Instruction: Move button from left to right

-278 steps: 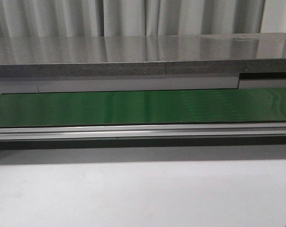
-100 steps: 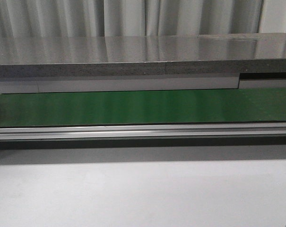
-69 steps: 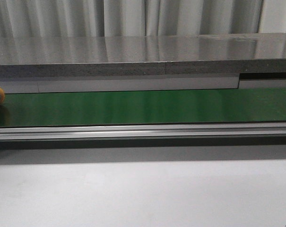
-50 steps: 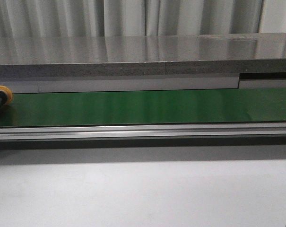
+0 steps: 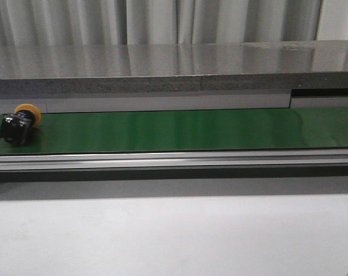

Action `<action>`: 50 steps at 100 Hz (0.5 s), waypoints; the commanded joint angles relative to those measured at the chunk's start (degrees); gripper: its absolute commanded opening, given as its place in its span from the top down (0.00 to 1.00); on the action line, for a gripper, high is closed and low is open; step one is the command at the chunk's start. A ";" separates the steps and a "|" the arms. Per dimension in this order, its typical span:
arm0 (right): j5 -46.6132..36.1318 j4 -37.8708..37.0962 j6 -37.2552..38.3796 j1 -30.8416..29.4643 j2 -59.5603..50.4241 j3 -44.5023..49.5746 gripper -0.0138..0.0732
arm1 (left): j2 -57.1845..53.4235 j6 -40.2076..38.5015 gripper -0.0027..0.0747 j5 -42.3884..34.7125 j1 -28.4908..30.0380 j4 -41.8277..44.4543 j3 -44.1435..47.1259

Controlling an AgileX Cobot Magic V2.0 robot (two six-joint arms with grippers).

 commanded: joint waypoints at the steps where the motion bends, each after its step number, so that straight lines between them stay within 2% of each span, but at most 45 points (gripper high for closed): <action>1: -4.28 -0.21 -0.32 -0.28 -1.20 -0.86 0.92 | -5.54 0.06 0.31 -7.59 -0.51 -0.86 2.90; 21: -4.28 -0.21 -0.32 -0.28 -1.20 -0.86 0.92 | -16.11 0.06 0.31 -11.35 -0.51 -0.86 11.43; 50: -4.28 -0.21 -0.32 -0.28 -1.20 -0.86 0.92 | -30.03 0.06 0.32 -10.05 -0.51 -0.86 19.42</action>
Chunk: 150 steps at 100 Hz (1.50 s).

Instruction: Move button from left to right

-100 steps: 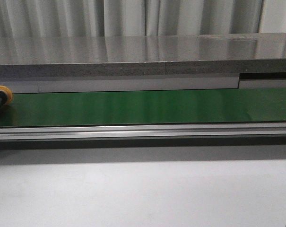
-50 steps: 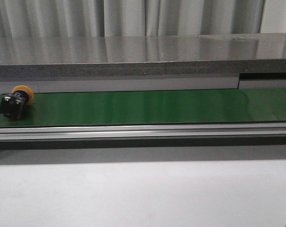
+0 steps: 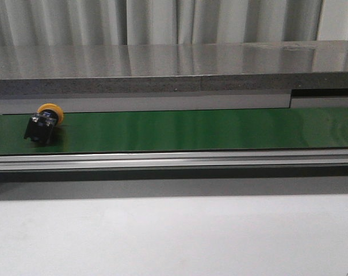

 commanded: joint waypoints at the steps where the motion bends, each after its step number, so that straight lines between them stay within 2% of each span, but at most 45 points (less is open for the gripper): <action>1: -4.28 -0.21 -0.32 -0.28 -1.20 -0.86 0.92 | -2.63 0.06 0.32 -4.19 -0.42 -0.83 0.31; 15: -4.28 -0.21 -0.32 -0.28 -1.20 -0.86 0.92 | -5.89 0.06 0.33 -4.48 -0.42 -0.83 2.32; 27: -4.28 -0.21 -0.32 -0.28 -1.20 -0.86 0.92 | -6.02 0.06 0.41 -4.49 -0.42 -0.83 2.43; 41: -4.28 -0.21 -0.32 -0.28 -1.20 -0.86 0.92 | -6.02 0.06 0.59 -4.49 -0.42 -0.83 2.43; 60: -4.28 -0.21 -0.32 -0.28 -1.20 -0.86 0.92 | -6.02 0.06 0.90 -4.49 -0.42 -0.83 2.43; 67: -4.28 -0.21 -0.32 -0.28 -1.20 -0.86 0.92 | -6.02 0.06 0.99 -4.49 -0.42 -0.83 2.43; 119: -4.28 -0.21 -0.32 -0.28 -1.20 -0.86 0.92 | -6.02 0.06 0.99 -4.49 -0.42 -0.83 2.43; 150: -7.16 -0.21 -0.32 -0.28 -1.20 -0.92 0.92 | -6.02 0.06 0.99 -4.49 -0.42 -0.83 2.43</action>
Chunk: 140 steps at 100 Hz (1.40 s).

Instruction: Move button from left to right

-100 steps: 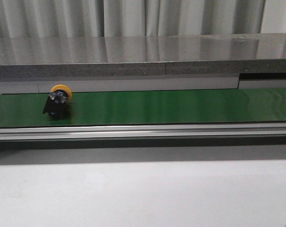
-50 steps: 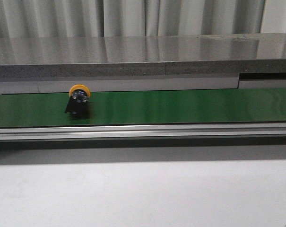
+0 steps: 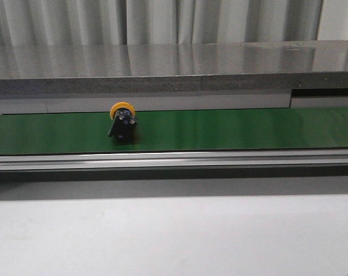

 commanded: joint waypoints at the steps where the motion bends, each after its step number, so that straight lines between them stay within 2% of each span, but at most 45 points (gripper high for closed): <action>1: -5.87 -0.21 -0.32 -0.28 -1.20 -0.98 0.92 | 0.54 0.06 0.99 -4.59 -0.42 -0.83 -1.55; 11: -5.09 -0.17 -0.32 -0.28 -1.13 -2.83 0.92 | 0.54 0.06 0.99 -4.59 -0.42 -0.83 -1.55; 35: 3.21 -0.17 -0.32 -0.28 4.04 -11.68 0.92 | 0.54 0.06 0.99 -4.59 -0.42 -0.83 -1.55; 58: 12.96 -0.17 -0.32 -0.28 17.44 -23.20 0.92 | 0.54 0.06 0.99 -4.59 -0.42 -0.83 -1.55; 77: 27.04 1.58 -0.32 -0.28 30.71 -33.88 0.92 | 0.54 0.06 0.99 -4.59 -0.42 -0.83 -1.55; 87: 31.73 1.71 -0.32 -0.28 37.42 -38.66 0.92 | 0.54 0.06 0.99 -4.59 -0.42 -0.83 -1.55; 109: 33.00 3.60 -0.32 -0.28 46.34 -45.00 0.92 | 0.54 0.06 0.99 -4.59 -0.42 -0.83 -1.55; 140: 33.43 4.70 -0.32 -0.28 49.76 -45.48 0.92 | 0.54 0.06 0.99 -4.59 -0.42 -0.83 -1.55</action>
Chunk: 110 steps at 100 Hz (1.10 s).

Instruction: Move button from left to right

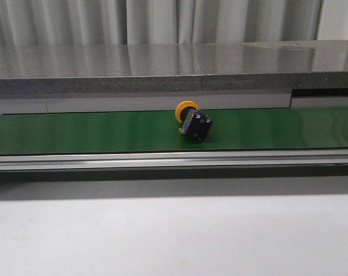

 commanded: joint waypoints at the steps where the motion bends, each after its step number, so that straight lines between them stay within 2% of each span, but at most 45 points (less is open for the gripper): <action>1: -2.49 0.80 -0.32 -0.28 0.00 -2.07 0.92 | 0.54 0.06 0.99 -4.59 -0.42 -0.83 -1.55; 10: -1.35 0.80 -0.32 -0.28 0.00 -2.07 0.88 | 0.54 0.06 0.99 -4.59 -0.42 -0.83 -1.55; 20: 0.23 0.80 -0.32 -0.28 0.00 -2.07 0.75 | 0.54 0.06 0.99 -4.59 -0.42 -0.83 -1.55; 27: 1.07 0.80 -0.32 -0.28 0.00 -2.07 0.61 | 0.54 0.06 0.99 -4.59 -0.42 -0.83 -1.55; 39: 1.99 0.80 -0.32 -0.28 0.00 -2.07 0.27 | 0.54 0.06 0.99 -4.59 -0.42 -0.83 -1.55; 46: 1.79 0.80 -0.32 -0.28 0.00 -2.07 0.13 | 0.54 0.06 0.99 -4.59 -0.42 -0.83 -1.55; 51: 1.38 0.92 -0.32 -0.28 0.00 -2.07 0.08 | 0.54 0.06 0.99 -4.59 -0.42 -0.83 -1.55; 78: 1.05 6.05 -0.81 -0.28 1.59 -2.92 0.09 | 0.54 0.06 0.99 -4.59 -0.42 -0.83 -1.55; 110: 2.38 7.63 -4.10 -0.09 12.57 -11.98 0.09 | 0.54 0.06 0.99 -4.59 -0.42 -0.83 -1.55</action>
